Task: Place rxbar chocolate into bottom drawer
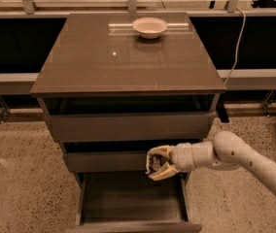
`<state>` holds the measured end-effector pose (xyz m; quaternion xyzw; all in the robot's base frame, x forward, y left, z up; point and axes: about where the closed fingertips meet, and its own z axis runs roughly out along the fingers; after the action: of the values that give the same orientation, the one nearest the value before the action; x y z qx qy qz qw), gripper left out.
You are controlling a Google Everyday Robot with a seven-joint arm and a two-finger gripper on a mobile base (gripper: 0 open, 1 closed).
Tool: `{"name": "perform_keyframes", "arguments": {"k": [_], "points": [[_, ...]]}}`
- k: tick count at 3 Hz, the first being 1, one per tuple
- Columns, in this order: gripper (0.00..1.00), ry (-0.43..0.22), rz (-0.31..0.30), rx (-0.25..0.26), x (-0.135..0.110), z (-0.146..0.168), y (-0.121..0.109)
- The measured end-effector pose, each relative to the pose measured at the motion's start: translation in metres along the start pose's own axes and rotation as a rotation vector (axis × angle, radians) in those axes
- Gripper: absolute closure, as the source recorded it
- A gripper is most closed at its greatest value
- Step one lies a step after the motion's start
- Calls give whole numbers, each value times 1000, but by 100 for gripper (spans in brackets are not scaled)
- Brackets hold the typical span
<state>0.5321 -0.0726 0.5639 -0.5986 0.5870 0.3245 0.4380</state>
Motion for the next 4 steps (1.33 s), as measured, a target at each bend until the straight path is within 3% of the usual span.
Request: {"name": "perform_keyframes", "arguments": {"k": [1,2,3,4], "points": [[100,22,46,10,72,25,21],[100,22,46,10,72,25,21],[100,99,53,54,102,28,15],[100,211,50,194,203,14,8]]}}
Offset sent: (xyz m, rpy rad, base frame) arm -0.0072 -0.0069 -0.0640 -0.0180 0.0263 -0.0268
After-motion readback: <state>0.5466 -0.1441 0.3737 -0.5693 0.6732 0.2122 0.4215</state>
